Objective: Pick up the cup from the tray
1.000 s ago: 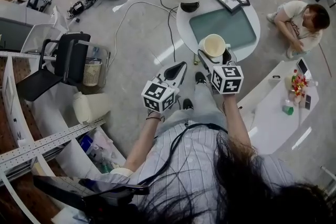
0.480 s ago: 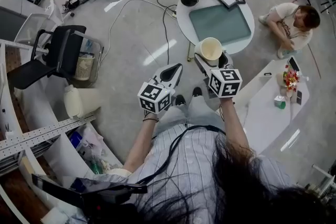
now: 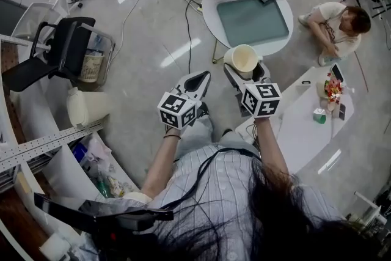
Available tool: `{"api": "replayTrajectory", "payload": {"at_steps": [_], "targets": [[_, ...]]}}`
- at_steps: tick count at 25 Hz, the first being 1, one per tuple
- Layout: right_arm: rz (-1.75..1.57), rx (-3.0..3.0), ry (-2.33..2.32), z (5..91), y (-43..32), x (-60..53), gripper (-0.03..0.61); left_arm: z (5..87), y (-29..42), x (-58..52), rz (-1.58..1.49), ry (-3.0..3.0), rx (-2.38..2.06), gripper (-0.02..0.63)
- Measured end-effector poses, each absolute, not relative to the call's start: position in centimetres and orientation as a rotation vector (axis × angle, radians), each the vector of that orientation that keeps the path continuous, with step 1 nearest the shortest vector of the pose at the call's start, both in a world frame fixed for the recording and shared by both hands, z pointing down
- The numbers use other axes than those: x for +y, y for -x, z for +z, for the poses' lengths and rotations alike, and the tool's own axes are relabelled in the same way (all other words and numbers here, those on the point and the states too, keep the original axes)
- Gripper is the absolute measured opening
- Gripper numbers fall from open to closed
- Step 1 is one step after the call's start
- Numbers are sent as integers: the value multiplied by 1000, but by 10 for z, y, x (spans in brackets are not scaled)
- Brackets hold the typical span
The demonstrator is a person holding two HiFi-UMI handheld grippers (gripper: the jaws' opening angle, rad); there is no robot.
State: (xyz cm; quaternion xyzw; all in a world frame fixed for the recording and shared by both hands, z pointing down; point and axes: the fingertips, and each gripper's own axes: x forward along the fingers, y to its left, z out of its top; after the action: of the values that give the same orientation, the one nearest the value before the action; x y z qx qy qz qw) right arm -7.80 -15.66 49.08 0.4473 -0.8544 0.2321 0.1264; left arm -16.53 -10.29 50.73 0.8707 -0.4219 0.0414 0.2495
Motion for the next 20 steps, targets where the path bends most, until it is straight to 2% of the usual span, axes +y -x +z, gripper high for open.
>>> {"api": "replayTrajectory", "payload": {"at_steps": [20], "targets": [[682, -2553, -1211, 483, -21, -57, 393, 477, 74, -26, 129, -2396, -1268, 13]]}}
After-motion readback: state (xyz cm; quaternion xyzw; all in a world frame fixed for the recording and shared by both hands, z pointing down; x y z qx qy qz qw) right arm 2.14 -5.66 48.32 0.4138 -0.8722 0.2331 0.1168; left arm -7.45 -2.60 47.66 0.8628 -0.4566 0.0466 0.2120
